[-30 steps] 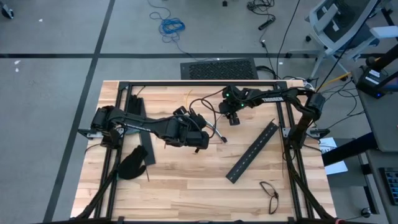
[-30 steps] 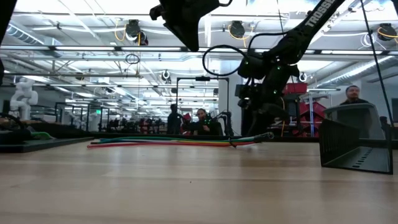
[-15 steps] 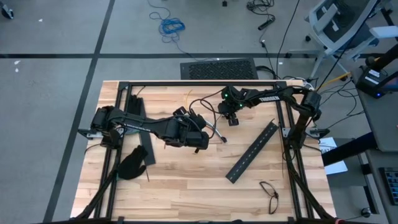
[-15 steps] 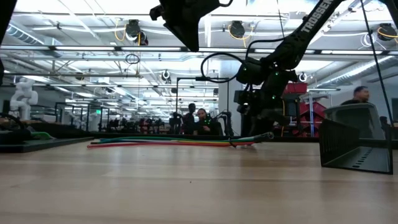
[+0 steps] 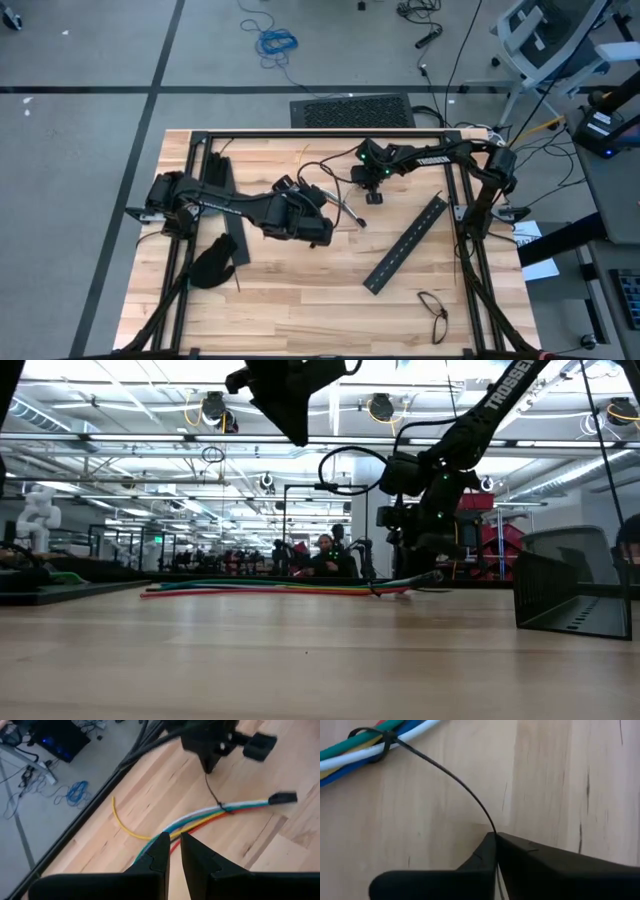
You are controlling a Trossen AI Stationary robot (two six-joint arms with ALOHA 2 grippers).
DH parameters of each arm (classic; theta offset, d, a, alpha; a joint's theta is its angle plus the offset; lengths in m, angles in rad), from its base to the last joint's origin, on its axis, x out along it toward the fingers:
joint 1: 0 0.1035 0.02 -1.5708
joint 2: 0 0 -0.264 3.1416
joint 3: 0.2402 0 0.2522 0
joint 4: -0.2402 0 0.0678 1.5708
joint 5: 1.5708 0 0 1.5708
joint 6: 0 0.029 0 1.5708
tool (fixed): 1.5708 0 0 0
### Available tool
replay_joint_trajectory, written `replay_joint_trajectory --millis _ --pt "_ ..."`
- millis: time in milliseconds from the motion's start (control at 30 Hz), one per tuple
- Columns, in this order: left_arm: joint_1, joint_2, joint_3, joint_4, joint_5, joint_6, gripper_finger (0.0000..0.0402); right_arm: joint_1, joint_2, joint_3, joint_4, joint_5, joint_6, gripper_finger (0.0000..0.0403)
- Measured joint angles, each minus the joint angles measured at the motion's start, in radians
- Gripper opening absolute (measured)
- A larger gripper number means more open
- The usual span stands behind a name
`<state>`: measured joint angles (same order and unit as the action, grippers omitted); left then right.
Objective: Ziptie cables
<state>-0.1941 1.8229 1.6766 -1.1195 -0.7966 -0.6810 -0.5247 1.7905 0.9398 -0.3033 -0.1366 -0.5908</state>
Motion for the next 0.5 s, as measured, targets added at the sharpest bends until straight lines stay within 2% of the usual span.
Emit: replay_joint_trajectory --millis 133,267,400,500 --pt "-0.021 0.0 -0.033 -0.022 -0.021 -0.07 0.0045 -0.007 -0.008 0.0 -0.038 -0.043 0.119 0.0002" --pt "-0.022 0.001 -0.126 -0.003 -0.023 -0.15 0.0045 -0.003 -0.054 -0.008 -0.116 -0.132 0.219 0.0001" --pt "0.019 0.001 -0.261 0.209 -0.017 -0.162 0.0045 0.013 -0.13 -0.005 -0.139 -0.224 0.263 0.0001" --pt "0.076 0.001 -0.36 0.496 0.105 -0.051 0.0044 0.038 -0.163 -0.005 -0.147 -0.229 0.266 0.0001"
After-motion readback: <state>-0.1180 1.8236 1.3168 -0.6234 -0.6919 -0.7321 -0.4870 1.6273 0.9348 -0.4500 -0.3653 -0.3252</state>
